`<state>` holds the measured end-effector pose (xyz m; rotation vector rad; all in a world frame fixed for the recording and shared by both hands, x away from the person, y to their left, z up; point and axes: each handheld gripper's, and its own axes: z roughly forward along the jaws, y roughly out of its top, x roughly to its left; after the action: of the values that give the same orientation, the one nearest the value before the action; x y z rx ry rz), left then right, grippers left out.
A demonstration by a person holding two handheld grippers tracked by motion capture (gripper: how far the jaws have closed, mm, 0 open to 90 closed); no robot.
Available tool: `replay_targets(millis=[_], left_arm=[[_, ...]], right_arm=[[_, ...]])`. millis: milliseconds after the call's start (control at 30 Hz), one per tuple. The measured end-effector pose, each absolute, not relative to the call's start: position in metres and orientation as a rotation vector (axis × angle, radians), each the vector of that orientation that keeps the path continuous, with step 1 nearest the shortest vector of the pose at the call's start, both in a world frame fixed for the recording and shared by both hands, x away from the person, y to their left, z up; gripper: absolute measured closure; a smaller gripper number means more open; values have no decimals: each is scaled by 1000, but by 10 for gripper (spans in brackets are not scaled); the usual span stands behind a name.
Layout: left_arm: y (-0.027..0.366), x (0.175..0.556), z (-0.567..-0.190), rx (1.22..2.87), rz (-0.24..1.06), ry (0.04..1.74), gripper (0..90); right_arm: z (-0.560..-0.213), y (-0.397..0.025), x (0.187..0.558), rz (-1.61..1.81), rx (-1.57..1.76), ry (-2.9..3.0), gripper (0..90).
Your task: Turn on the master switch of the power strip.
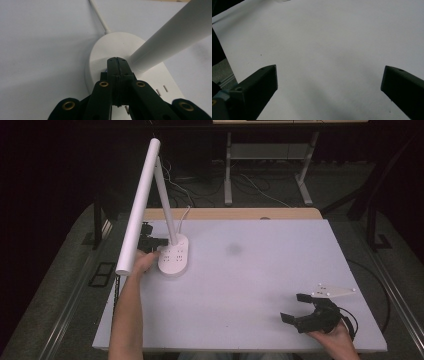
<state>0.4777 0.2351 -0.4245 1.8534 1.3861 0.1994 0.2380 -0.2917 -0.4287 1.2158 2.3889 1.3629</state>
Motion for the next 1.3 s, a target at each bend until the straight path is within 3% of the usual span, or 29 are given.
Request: replay_targets(millis=[433,1300], left_arm=[[239,478,-425,1791,156,1385,900],[247,452,-380,1813,306,1288,897]], right_arm=[[-429,-291,239,1365,1214,2394,2],[-428,-291,239,1371,1215,2389,2]])
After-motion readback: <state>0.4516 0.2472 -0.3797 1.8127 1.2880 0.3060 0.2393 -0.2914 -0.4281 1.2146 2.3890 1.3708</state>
